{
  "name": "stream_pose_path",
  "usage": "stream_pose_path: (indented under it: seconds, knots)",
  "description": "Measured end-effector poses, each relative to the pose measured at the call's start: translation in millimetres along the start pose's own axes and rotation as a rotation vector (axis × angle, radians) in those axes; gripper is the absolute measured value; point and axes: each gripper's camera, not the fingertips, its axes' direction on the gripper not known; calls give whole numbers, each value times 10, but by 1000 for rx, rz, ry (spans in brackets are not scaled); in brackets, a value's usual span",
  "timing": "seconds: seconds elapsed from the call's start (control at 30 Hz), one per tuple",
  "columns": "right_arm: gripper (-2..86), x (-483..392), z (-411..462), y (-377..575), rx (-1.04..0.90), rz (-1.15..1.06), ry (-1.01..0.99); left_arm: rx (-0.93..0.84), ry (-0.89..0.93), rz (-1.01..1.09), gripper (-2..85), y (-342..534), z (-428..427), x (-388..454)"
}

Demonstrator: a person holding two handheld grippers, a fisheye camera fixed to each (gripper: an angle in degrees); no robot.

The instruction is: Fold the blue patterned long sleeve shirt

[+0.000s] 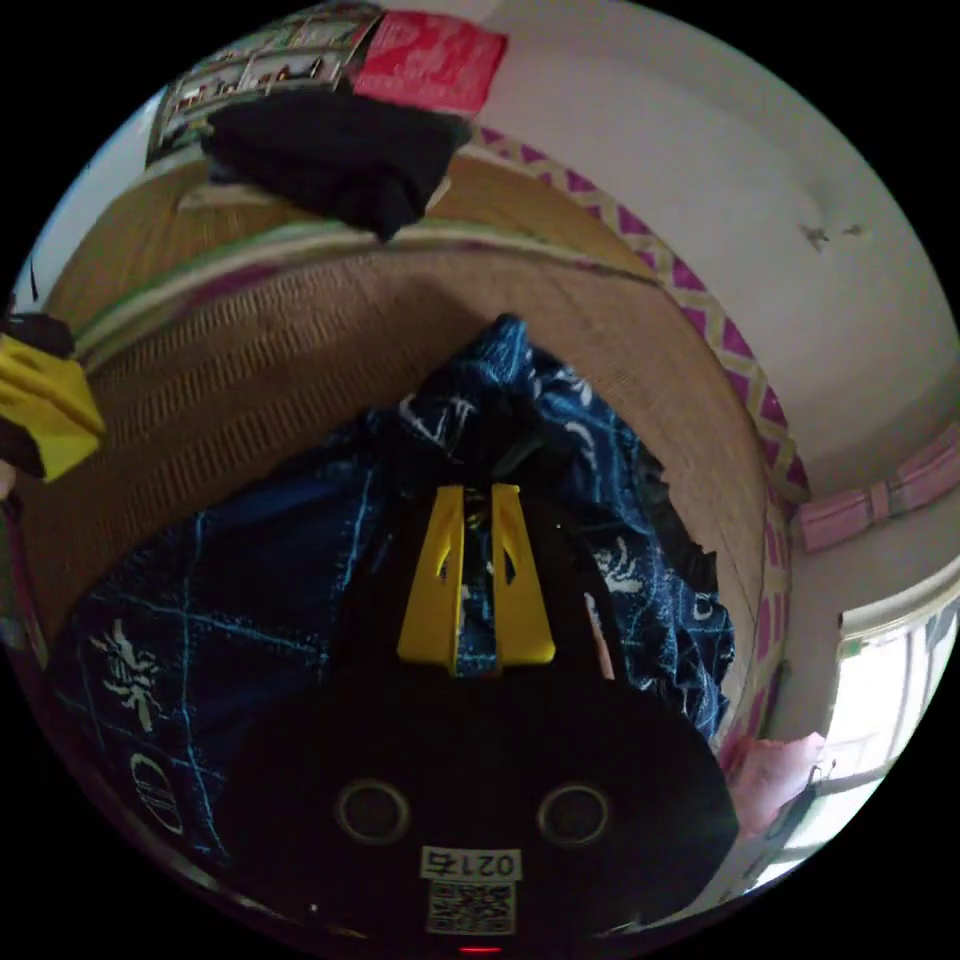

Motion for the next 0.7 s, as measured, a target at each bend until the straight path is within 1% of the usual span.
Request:
stream_pose_path:
  seconds: [0.03,0.07,0.1,0.17,0.27,0.43,0.5,0.53,0.6,0.7]
  knots:
    - [63,10,-44,26,28,11,-6,-2,6,0,-9,12,-32,-1]
    - [81,69,-169,93,83,40,-53,-11,8,1,-8,34,-91,3]
    - [92,154,-314,186,130,58,-145,-19,2,3,-7,56,-148,15]
    - [97,294,-515,380,161,87,-247,-29,-12,5,-4,88,-231,51]
    - [89,499,-820,857,177,139,-285,-53,-55,19,16,134,-343,182]
    - [103,734,-1117,1956,79,271,-323,-144,-153,69,103,279,-537,570]
    - [110,780,-1204,2651,29,381,-326,-162,-267,89,131,470,-707,772]
    - [111,778,-1223,2828,21,409,-322,-161,-290,94,134,534,-756,814]
    - [115,716,-1275,3482,-34,497,-285,-166,-330,92,138,811,-949,920]
    - [120,621,-1361,4236,-74,627,-224,-174,-325,29,139,1175,-1200,903]
